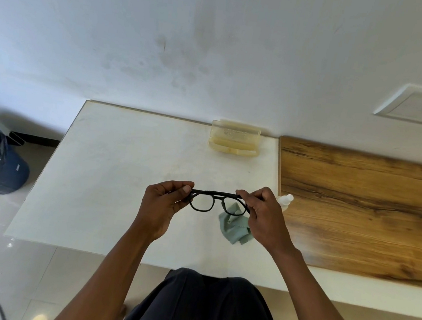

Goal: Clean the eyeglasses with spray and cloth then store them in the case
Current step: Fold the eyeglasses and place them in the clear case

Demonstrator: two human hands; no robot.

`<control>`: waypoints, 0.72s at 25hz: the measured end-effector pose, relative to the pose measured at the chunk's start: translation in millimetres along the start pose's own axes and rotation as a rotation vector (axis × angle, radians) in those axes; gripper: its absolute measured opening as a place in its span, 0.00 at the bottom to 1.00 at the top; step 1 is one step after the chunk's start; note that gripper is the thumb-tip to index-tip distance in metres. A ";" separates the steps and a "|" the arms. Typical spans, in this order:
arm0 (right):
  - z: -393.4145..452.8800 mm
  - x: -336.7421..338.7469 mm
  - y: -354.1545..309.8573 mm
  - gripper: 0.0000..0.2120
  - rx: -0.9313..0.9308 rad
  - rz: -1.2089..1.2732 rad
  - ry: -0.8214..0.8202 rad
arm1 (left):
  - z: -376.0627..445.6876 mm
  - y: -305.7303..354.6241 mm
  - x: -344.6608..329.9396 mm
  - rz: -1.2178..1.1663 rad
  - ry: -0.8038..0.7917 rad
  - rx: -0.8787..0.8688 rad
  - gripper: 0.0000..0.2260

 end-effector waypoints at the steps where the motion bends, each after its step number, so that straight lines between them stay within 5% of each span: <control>1: 0.8 -0.2 0.1 0.23 -0.020 -0.006 -0.025 | -0.4 -0.4 -0.7 0.000 0.010 -0.002 0.07; 4: 3.8 -3.0 -4.6 0.26 -0.107 -0.010 -0.051 | -1.8 -1.9 -4.0 0.009 0.051 -0.026 0.06; 8: 5.0 -10.0 -26.5 0.21 -0.137 -0.051 0.135 | -2.5 -2.6 -9.7 0.038 0.119 -0.073 0.05; 12: 4.7 -21.4 -48.2 0.28 -0.043 0.085 0.009 | -4.3 -1.4 -16.2 0.102 0.142 -0.103 0.05; 18: 4.7 -34.7 -64.2 0.26 0.066 -0.075 -0.001 | -8.6 0.8 -26.8 0.237 0.119 -0.135 0.07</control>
Point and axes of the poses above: each hand's wrist, its own z-axis towards the middle knuckle, its own x-axis out of the back of the hand, y = z × x, the point moved 1 cm from there along z, towards the middle knuckle, and after that the axes turned 9 degrees about -y, right-handed, at the moved point
